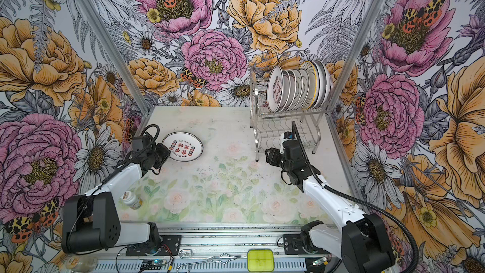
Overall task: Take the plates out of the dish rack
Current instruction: 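Lower the plate onto the table beside the bowl with the left gripper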
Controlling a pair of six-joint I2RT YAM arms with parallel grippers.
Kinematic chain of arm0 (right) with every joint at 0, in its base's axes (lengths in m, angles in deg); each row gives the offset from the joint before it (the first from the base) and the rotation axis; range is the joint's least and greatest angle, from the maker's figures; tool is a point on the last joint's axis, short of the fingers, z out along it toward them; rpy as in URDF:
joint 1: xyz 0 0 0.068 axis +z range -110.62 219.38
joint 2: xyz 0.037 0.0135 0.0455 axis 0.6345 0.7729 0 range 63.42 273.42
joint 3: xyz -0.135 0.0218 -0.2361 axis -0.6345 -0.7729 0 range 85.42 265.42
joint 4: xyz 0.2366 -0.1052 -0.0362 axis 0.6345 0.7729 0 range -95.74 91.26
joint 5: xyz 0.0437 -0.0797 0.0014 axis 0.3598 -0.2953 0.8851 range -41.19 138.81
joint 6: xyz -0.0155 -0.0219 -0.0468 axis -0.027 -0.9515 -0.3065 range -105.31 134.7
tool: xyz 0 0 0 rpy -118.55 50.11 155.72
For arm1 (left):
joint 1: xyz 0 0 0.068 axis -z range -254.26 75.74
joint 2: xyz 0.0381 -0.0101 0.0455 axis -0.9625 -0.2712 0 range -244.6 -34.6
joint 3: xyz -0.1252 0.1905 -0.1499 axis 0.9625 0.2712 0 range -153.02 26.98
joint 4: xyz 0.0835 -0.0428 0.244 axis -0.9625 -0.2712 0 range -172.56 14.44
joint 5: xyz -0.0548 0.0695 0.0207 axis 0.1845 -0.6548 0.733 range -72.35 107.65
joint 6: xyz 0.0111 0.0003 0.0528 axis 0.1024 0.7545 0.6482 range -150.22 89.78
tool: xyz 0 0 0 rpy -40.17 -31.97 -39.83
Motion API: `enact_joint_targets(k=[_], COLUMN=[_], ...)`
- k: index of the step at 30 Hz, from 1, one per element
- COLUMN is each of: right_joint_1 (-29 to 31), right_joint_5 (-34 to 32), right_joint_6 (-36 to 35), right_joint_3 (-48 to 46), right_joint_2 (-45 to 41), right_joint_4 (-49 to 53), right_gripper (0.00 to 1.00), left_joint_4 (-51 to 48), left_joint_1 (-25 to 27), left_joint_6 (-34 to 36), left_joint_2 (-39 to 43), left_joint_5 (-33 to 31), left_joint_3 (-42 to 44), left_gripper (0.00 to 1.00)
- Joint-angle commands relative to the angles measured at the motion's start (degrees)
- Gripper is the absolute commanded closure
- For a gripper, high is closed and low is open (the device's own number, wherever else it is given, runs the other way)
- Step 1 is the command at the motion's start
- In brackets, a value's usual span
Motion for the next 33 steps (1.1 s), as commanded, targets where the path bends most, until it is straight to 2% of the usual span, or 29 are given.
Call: enact_joint_targets(k=[1, 6, 13, 21, 28, 33], right_joint_1=[-0.9, -1.6, -2.2, -2.9, -4.2, -6.2], right_joint_5=[-3.9, -4.9, -5.7, -10.0, -11.8, -10.9], right_joint_6=[-4.4, -5.1, -4.9, 0.5, 4.7, 7.4], right_joint_3=[2.7, 5.1, 6.9, 4.9, 2.7, 1.2], right_joint_2=[2.7, 5.7, 7.8, 7.9, 6.8, 7.3], right_joint_4=[3.1, 3.4, 3.4, 3.3, 2.7, 0.9], right_gripper=[0.42, 0.42, 0.42, 0.42, 0.41, 0.40], left_joint_4=[9.5, 12.3, 13.6, 14.5, 14.6, 15.5], left_joint_1=[-0.9, -1.4, -1.8, -2.0, -2.2, -2.4], left_joint_6=[0.3, -0.4, -1.0, -1.5, -1.3, -2.2], left_joint_2=[-4.0, -11.7, -17.6, -21.9, -23.6, -24.1], left_joint_5=[0.7, 1.8, 2.2, 3.4, 4.2, 5.0], left_joint_3=[-3.3, -7.2, -10.2, -11.0, -11.0, -10.1], left_gripper=[1.00, 1.00, 1.00, 1.00, 0.91, 0.82])
